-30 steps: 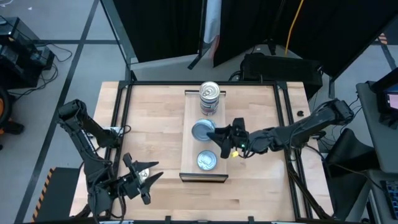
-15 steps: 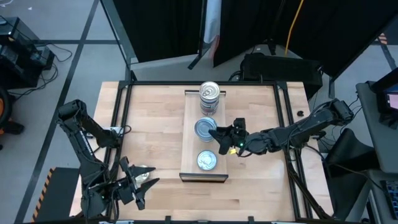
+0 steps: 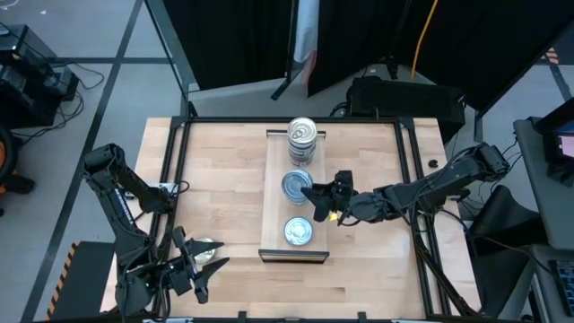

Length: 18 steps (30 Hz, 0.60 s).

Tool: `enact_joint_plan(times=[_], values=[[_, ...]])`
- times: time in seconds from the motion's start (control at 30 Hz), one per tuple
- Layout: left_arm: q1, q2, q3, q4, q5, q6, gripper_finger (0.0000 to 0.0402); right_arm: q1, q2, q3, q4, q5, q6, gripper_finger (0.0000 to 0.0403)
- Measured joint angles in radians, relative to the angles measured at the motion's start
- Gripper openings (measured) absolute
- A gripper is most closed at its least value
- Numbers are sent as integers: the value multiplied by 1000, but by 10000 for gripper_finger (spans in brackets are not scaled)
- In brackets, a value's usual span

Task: Stack canned seafood by type on shelf
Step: Stack the green white tuna can on top of the stacked green white tuna can on the shelf

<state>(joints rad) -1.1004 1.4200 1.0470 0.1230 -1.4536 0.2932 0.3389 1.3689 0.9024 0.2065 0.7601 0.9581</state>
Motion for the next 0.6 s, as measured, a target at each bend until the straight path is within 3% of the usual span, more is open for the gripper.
enact_joint_plan(times=[0.2,0.6], values=[[0,0,0,3,0,0,192,-6,0,0,-31,-1,23,147],[0,0,0,3,0,0,192,-33,0,2,-63,0,45,218]])
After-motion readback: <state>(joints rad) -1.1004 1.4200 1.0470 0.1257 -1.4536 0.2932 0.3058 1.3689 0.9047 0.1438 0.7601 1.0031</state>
